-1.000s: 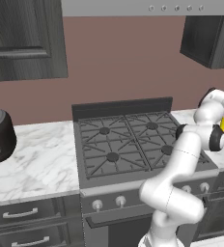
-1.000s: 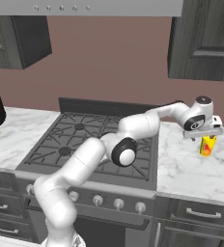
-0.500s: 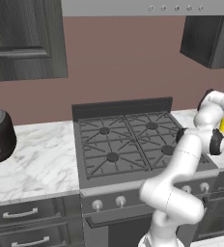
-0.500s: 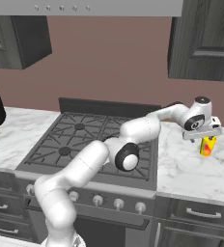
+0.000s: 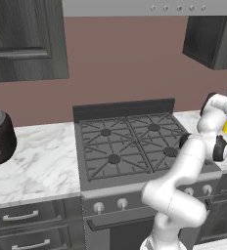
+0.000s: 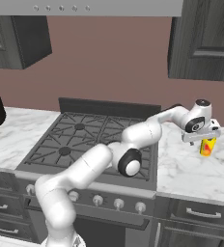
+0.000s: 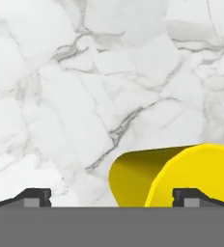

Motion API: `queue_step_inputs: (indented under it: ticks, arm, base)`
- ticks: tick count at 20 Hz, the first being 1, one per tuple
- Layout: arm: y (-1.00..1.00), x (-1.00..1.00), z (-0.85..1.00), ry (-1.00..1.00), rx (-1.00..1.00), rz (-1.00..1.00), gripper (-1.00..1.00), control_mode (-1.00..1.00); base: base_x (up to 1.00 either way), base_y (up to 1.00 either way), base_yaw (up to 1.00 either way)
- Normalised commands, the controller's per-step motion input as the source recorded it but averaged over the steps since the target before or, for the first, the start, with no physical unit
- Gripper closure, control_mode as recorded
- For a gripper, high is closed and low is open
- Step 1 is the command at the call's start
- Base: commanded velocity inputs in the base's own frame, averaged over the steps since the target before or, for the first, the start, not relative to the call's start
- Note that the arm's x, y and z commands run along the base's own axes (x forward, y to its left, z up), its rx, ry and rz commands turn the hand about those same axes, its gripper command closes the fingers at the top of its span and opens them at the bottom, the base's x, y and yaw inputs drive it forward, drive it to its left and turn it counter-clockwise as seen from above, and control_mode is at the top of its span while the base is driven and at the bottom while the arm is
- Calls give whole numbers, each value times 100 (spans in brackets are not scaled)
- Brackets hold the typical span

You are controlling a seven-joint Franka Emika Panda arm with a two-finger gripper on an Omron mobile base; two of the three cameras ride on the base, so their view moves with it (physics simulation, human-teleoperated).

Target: Pick the cup and bowl from the counter and place them on the counter next to the sink.

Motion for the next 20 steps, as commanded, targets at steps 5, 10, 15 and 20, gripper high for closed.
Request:
queue_step_inputs:
  ticks: [5, 10, 15, 20]
  arm:
    - [0, 0, 0, 3, 0, 0, -100, -100]
    - [0, 0, 0, 0, 1, 0, 100, -100]
    - [0, 0, 0, 2, 0, 0, 100, -100]
    - [5, 0, 3, 2, 0, 0, 100, -100]
  base:
    - [0, 0, 0]
    - [0, 0, 0]
    - [0, 0, 0]
    - [0, 0, 0]
